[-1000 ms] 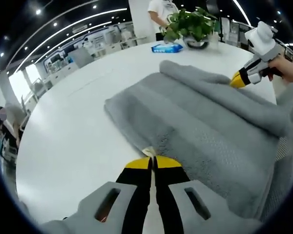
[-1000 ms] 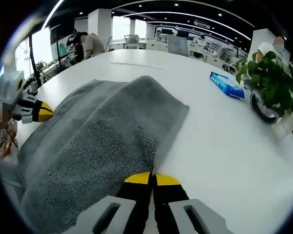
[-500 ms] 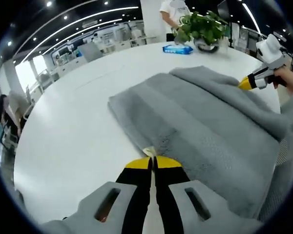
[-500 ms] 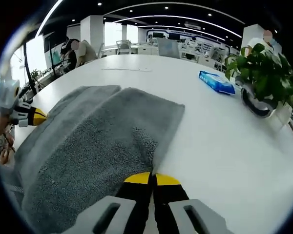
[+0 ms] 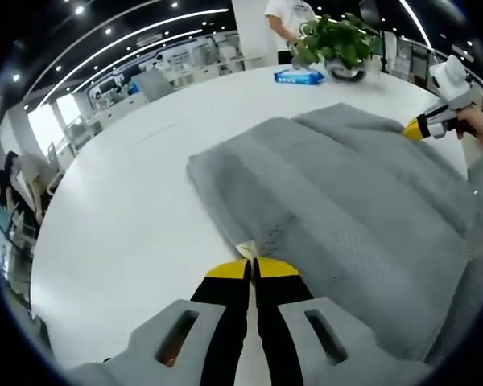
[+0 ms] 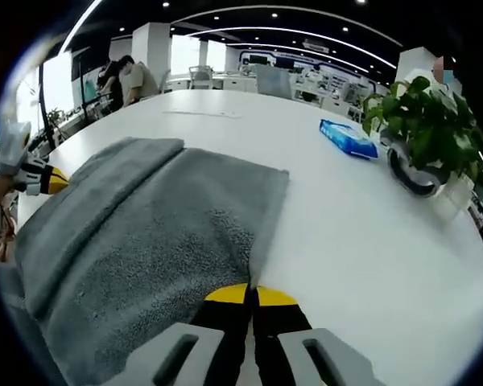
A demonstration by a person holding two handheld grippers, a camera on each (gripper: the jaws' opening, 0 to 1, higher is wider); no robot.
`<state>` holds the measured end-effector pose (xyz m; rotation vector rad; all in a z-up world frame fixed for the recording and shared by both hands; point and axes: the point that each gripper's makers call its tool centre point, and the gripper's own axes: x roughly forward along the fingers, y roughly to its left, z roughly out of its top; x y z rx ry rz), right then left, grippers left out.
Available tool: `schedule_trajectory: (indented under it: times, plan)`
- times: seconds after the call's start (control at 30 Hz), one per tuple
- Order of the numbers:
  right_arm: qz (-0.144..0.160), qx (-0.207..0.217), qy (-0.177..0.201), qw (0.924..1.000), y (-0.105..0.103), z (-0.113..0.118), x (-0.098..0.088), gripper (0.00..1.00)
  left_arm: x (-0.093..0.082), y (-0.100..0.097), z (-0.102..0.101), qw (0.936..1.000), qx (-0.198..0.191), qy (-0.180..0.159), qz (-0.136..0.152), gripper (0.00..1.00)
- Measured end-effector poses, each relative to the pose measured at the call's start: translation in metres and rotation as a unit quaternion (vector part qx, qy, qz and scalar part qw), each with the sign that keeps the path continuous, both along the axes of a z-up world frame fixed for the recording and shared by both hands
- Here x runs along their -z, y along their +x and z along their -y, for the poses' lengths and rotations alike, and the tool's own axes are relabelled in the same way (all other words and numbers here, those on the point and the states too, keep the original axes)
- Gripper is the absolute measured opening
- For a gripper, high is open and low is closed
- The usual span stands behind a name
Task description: Open the folded towel by lifting each exposed corner and separating the folded layers until the towel lies flat within the target outline without major curled edges
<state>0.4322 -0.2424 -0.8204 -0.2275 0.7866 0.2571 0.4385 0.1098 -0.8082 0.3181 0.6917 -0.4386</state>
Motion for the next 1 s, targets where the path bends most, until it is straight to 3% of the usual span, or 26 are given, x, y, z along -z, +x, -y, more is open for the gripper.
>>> schedule_trajectory:
  times: [0.1,0.3,0.43,0.57,0.7,0.93,0.97,1.0]
  plan:
    - [0.004,-0.011,-0.016,0.9998,-0.002,-0.003,-0.001,0.00,0.000,-0.002,-0.001,0.9996,-0.019,-0.018,-0.006,0.01]
    - [0.007,-0.060,-0.104,0.9928,0.000,-0.005,-0.002,0.00,0.000,-0.005,0.003,0.9993,-0.008,0.013,0.034,0.01]
    - [0.002,-0.112,-0.206,0.9722,-0.003,-0.014,-0.007,0.00,0.000,-0.003,0.003,0.9991,-0.004,0.022,0.035,0.01]
    - [-0.012,-0.137,-0.262,0.9552,-0.005,-0.017,-0.006,0.00,0.001,-0.002,0.004,0.9980,0.020,0.045,0.040,0.01]
    - [-0.039,-0.145,-0.264,0.9526,-0.005,-0.018,-0.006,0.00,0.001,-0.003,0.005,0.9971,0.011,0.054,0.052,0.00]
    - [-0.061,-0.140,-0.250,0.9560,-0.001,-0.007,-0.001,0.00,0.000,-0.002,0.004,0.9971,0.017,0.056,0.048,0.00]
    - [-0.065,-0.138,-0.256,0.9544,-0.001,-0.007,0.000,0.00,0.000,-0.002,0.005,0.9964,0.025,0.065,0.049,0.01]
    - [-0.078,-0.144,-0.281,0.9457,0.001,-0.004,-0.001,0.00,-0.001,-0.001,0.005,0.9943,0.045,0.083,0.050,0.01]
